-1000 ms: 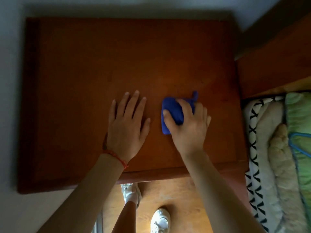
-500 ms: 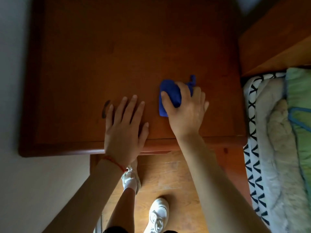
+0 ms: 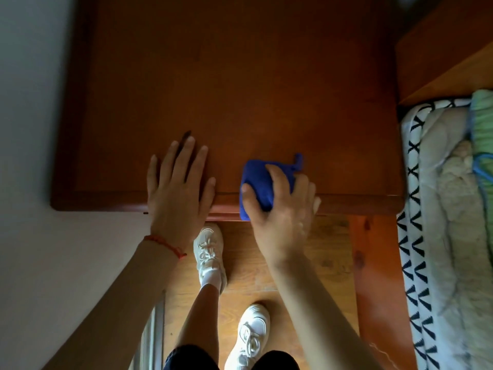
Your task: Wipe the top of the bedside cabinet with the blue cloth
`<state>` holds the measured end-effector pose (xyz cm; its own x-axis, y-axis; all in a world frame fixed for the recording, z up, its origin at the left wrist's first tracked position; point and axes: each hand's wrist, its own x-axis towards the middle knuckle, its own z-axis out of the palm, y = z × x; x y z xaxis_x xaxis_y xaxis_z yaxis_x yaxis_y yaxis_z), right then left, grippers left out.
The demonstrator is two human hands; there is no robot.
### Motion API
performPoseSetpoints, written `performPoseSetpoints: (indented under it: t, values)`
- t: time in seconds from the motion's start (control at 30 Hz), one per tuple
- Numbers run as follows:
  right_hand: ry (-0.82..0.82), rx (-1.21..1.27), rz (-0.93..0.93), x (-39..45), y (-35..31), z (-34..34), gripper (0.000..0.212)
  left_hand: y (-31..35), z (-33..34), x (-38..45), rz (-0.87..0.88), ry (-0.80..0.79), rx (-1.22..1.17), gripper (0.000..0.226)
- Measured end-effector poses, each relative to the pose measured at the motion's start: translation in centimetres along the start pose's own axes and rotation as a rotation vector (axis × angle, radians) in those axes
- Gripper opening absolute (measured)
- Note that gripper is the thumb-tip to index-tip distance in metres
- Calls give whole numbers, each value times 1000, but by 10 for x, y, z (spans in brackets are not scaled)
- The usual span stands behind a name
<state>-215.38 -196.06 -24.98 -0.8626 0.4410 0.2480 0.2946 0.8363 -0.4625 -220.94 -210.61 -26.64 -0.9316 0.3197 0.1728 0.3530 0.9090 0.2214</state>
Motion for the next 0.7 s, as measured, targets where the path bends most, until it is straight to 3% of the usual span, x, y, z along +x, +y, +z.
performPoseSetpoints:
  t: [0.1, 0.23, 0.4, 0.57, 0.7]
  values:
    - [-23, -52, -140, 4, 12, -1, 44, 0, 1, -2, -6, 19, 8, 49]
    - [62, -27, 63, 1, 13, -6, 45, 0, 0, -1, 0, 2, 0, 50]
    - [-49, -36, -111, 5, -1, 0, 45, 2, 0, -1, -28, -2, -28, 49]
    - [33, -50, 43, 88, -7, 25, 47, 4, -4, 17, 12, -1, -68, 49]
    - [-22, -19, 12, 55, -9, 17, 48, -1, -4, 53, 16, -16, -80, 49]
